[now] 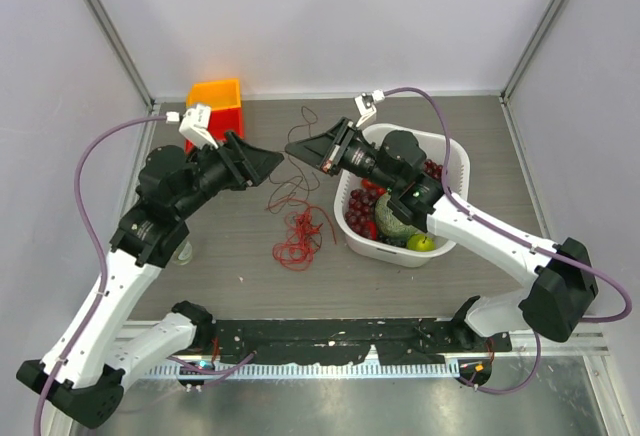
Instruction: Untangle the cables
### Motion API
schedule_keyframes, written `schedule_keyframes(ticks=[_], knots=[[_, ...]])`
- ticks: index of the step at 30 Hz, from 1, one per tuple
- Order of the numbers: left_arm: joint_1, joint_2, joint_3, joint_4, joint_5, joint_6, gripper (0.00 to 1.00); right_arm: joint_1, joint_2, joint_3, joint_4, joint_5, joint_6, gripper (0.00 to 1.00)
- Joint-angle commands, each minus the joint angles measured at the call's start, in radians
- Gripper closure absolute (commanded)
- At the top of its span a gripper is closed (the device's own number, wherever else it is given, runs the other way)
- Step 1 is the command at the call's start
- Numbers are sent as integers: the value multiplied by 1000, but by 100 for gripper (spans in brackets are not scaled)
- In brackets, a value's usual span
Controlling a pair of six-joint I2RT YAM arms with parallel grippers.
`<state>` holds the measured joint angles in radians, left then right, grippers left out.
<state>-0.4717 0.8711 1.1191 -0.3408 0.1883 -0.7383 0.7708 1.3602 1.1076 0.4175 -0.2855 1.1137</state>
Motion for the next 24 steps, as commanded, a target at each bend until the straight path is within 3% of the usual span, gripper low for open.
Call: schedule_keyframes(ticks=[1, 4, 6, 11, 15, 19, 24], knots=[[-24, 35, 25, 62, -4, 20, 41, 2, -19, -14, 87, 45, 51, 99], [-38, 46, 30, 62, -7, 30, 50, 2, -15, -17, 102, 49, 64, 99], [-42, 52, 30, 65, 6, 33, 51, 2, -18, -18, 104, 58, 66, 99], [-48, 60, 15, 118, 83, -6, 42, 2, -16, -18, 102, 63, 64, 99], [-54, 46, -5, 123, 65, -16, 39, 2, -19, -28, 109, 68, 66, 99], [-54, 75, 5, 123, 31, -16, 50, 7, -19, -37, 147, 62, 87, 99], [-54, 120, 24, 112, 3, -18, 76, 15, -26, -74, 196, 55, 103, 99]])
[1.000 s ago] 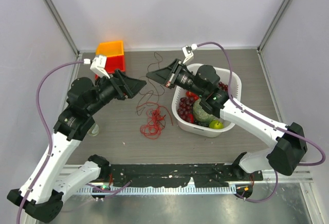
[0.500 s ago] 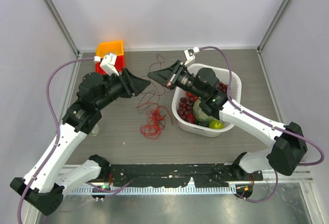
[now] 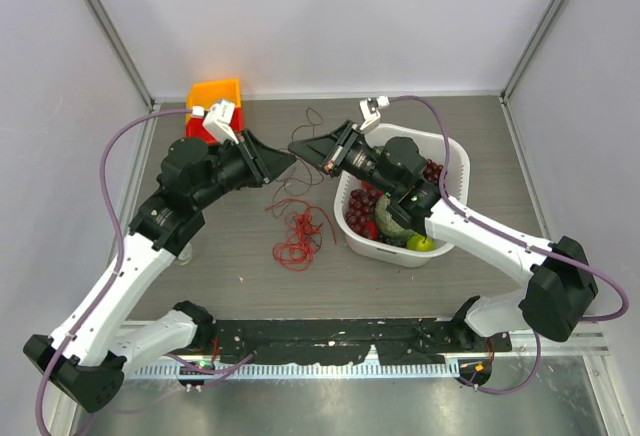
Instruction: Untangle the cables
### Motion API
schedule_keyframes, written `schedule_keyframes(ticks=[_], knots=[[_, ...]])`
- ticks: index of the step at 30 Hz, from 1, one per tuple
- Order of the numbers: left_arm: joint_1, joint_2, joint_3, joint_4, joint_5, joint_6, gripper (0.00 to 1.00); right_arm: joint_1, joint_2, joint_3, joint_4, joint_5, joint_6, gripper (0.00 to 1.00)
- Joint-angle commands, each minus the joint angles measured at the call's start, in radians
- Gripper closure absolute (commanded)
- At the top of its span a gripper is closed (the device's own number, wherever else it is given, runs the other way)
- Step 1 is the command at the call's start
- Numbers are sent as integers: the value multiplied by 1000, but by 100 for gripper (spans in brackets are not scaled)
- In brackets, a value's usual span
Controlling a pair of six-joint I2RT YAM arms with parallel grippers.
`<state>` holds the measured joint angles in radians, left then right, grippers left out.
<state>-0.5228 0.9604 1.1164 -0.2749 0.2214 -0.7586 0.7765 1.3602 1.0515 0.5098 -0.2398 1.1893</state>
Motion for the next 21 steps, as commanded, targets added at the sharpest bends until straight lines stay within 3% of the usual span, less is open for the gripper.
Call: schedule_keyframes(ticks=[1, 4, 6, 9, 11, 16, 21], knots=[[-3, 32, 28, 46, -31, 5, 80, 9, -26, -24, 108, 11, 29, 99], [-5, 29, 25, 30, -48, 30, 98, 9, -13, -30, 124, 5, 35, 99], [-3, 21, 31, -6, -80, 54, 100, 10, -6, -39, 154, -18, 33, 97], [-2, 5, 45, -84, -129, 100, 100, 0, -27, -47, 97, -32, -22, 49], [-2, -11, 49, -133, -175, 136, 100, -13, -50, -32, -41, -27, -89, 37], [-3, -14, 72, -256, -296, 212, 100, -75, -160, -42, -310, 19, -267, 32], [23, 108, 209, -452, -520, 315, 100, -91, -321, -57, -594, 213, -491, 32]])
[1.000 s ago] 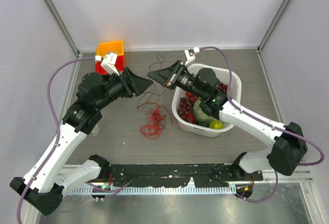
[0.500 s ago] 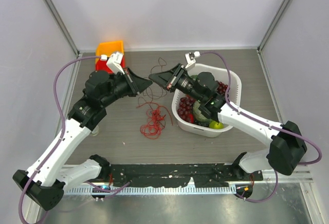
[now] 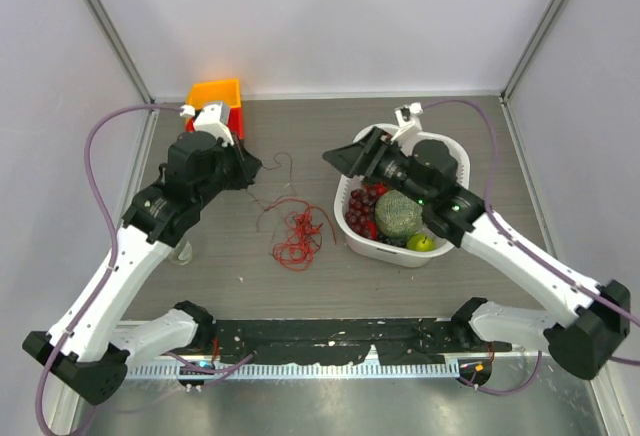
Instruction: Untangle the cables
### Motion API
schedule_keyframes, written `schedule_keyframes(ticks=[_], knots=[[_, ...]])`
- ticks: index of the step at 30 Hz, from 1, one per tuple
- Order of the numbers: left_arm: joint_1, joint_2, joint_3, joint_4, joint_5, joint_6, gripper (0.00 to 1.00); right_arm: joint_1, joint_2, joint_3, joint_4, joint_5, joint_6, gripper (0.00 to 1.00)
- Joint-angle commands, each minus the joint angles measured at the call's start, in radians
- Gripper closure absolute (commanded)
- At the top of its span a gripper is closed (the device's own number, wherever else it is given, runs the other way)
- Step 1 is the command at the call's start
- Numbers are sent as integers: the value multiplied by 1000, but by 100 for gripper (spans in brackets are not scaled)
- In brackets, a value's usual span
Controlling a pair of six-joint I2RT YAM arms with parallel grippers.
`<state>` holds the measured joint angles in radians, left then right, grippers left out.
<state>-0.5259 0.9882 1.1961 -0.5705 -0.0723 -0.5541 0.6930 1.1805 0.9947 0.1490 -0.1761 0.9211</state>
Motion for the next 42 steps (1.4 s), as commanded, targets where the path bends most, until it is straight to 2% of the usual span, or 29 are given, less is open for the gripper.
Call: schedule_keyframes(ticks=[1, 3, 6, 14, 21, 26, 29, 32, 42], knots=[[42, 108, 163, -188, -268, 106, 100, -7, -159, -17, -288, 173, -261, 32], [101, 162, 233, -210, -253, 112, 100, -7, -218, -54, -336, 233, -298, 32], [173, 194, 263, -154, -219, 100, 100, -6, -289, -108, -355, 234, -311, 32], [244, 308, 443, -138, -282, 123, 100, -7, -344, -185, -365, 147, -309, 32], [277, 356, 710, -164, -316, 169, 100, -7, -326, -211, -379, 121, -346, 32], [277, 372, 881, -189, -229, 149, 100, -7, -288, -283, -191, -127, -373, 32], [277, 363, 953, -178, -155, 117, 100, -4, -242, -277, -155, -186, -387, 32], [277, 343, 965, -128, -116, 114, 100, 3, -184, -239, -163, -186, -407, 33], [277, 349, 876, 4, -204, 175, 100, 3, -156, -225, -181, -177, -406, 34]])
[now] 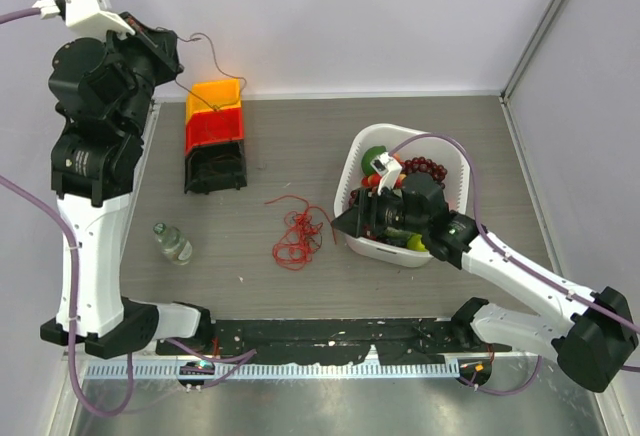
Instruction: Untangle the cables
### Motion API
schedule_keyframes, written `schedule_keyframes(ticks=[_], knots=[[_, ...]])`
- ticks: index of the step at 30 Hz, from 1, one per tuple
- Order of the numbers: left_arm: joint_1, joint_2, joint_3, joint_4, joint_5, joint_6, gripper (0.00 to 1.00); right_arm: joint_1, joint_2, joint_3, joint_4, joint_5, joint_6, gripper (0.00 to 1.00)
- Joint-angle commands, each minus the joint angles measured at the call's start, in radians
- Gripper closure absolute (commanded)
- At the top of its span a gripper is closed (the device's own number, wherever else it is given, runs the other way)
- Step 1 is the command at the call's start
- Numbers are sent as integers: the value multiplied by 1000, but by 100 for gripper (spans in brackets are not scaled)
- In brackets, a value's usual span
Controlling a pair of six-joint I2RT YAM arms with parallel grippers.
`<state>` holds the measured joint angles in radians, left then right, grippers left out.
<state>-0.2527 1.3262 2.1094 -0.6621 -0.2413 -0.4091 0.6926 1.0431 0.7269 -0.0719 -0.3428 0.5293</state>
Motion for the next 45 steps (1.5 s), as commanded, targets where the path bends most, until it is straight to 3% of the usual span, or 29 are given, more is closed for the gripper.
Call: schedule_keyframes(ticks=[1, 13, 18, 26, 29, 40, 45], knots=[[4, 16, -45, 105, -42, 32, 100, 4, -28, 40, 34, -6, -15, 34], [9, -33, -383, 301, -157, 119, 100, 4, -106, -18, -19, 39, -26, 34], [72, -84, -625, 499, -119, 158, 100, 4, -107, -21, -20, 36, -31, 34], [131, -107, -847, 682, -50, 173, 100, 4, -121, -29, -28, 45, -34, 34], [138, -107, -865, 700, -39, 173, 100, 4, -123, -27, -29, 45, -32, 34], [147, -22, -663, 665, -69, 242, 100, 5, -115, -24, -39, 47, -45, 34], [181, 31, -646, 703, -73, 242, 100, 4, -114, -21, -42, 48, -45, 35]])
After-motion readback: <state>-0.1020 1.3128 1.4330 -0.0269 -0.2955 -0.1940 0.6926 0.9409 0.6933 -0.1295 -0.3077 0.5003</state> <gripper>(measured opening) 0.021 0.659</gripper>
